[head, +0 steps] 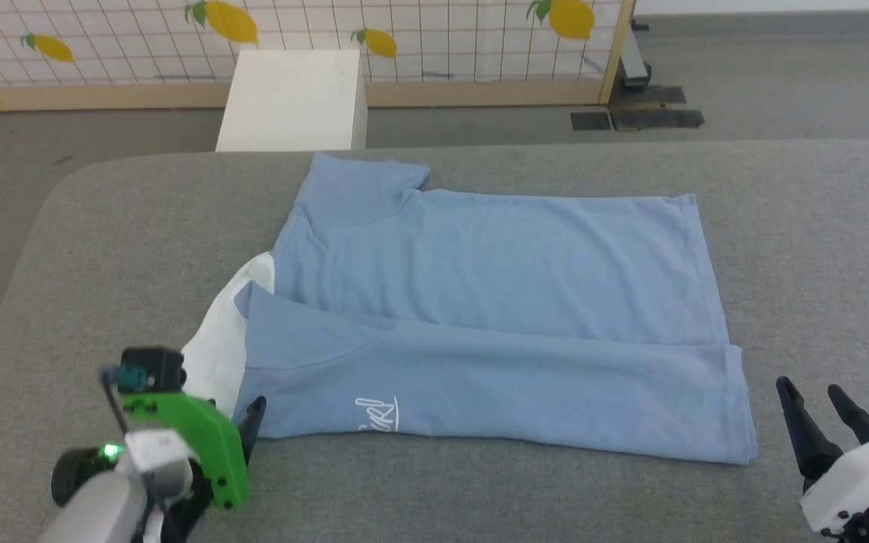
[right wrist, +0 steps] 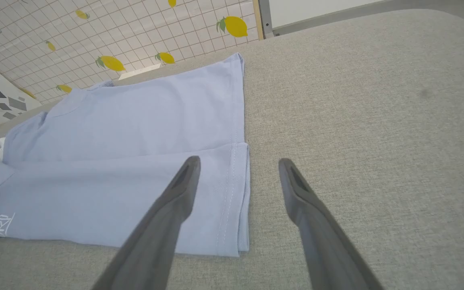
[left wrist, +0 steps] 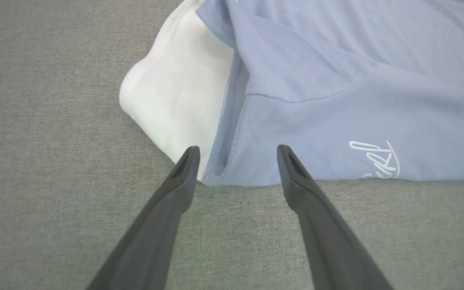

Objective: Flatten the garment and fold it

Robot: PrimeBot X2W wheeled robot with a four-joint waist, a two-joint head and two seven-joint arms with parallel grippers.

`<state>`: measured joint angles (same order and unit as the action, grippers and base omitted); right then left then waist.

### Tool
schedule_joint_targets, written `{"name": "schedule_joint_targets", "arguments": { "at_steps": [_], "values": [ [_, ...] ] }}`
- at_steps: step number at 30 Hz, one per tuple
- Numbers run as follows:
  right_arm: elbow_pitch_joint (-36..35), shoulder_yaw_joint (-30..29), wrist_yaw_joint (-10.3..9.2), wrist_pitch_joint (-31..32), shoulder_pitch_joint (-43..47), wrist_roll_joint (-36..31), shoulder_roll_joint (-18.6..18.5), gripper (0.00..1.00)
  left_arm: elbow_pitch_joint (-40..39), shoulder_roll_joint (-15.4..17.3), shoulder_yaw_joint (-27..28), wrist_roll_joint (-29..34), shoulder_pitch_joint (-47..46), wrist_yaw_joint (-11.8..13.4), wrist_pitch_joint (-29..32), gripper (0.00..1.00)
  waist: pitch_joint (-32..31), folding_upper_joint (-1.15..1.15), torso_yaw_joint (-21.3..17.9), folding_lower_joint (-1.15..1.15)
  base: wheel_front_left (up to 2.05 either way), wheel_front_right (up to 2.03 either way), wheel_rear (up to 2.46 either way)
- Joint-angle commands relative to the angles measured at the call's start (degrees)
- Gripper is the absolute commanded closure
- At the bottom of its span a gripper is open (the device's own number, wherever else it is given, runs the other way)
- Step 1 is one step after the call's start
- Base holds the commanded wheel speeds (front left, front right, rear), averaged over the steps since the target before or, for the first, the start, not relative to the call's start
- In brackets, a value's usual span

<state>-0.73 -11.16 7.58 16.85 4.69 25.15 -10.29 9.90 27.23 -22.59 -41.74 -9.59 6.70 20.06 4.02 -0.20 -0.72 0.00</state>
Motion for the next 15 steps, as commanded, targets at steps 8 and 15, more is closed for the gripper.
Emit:
{"name": "schedule_joint_targets", "arguments": {
  "at_steps": [8,15],
  "values": [
    [-0.5,0.9,-0.09,-0.5,-3.2,-1.8,2.3,0.0,3.2,4.3,-5.3,1.3,-8.8,1.1,18.4,0.0,7.0,0.2,-2.1,0.0,0.0,0.0,0.0],
    [-0.5,0.9,-0.09,-0.7,-4.0,-2.6,3.1,0.0,6.7,3.4,-6.2,-1.4,-6.1,0.6,21.3,0.92,8.4,0.2,-2.7,0.0,0.0,0.0,0.0]
  ]
}}
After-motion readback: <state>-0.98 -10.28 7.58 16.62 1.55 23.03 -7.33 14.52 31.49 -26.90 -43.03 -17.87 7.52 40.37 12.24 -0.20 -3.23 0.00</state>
